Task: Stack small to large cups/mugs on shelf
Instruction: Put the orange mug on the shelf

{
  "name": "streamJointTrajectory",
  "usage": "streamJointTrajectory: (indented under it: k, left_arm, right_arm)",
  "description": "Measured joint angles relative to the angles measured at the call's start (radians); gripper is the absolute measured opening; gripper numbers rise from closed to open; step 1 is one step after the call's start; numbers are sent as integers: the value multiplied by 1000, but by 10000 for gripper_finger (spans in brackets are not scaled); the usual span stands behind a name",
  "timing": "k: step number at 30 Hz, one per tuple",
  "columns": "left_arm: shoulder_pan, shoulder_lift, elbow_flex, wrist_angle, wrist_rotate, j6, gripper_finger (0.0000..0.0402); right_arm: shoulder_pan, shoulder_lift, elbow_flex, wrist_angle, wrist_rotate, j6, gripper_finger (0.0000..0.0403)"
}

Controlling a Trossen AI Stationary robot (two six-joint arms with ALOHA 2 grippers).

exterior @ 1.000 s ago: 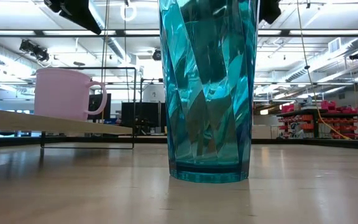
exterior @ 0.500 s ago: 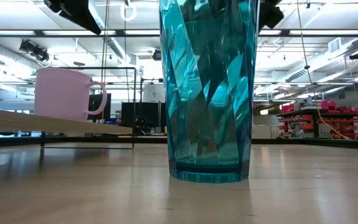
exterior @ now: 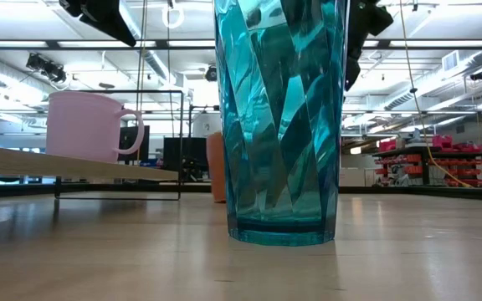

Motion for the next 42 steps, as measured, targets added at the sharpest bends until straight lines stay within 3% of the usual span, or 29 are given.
streamJointTrajectory:
  k: [9,17,21,25,27,30,33,42]
  left_arm:
    - [0,14,0,17,0,-5,23]
    - [16,76,0,89,0,75,27]
    - [35,100,0,245,0,149,21]
    - [73,127,0,551,17,436,19]
    - [103,131,0,703,93,647,20]
    - [178,130,1,870,353,786,19]
    - [269,131,0,884,551,782,14]
    - [472,257,0,871,890,700,27]
  right_arm:
    - [-2,-30,0,-15,28,-24,0]
    - [-52,-167,1,-16,109,-89,2]
    - [-110,-218,2,-16,110,-112,2]
    - [-178,-235,2,-25,93,-133,10]
    - [-214,-235,2,-22,57,-149,14]
    - [-267,-231,2,-33,12,-155,16]
    - [-307,-227,2,-37,-24,-180,15]
    - [-394,-227,2,-49,-141,-242,11]
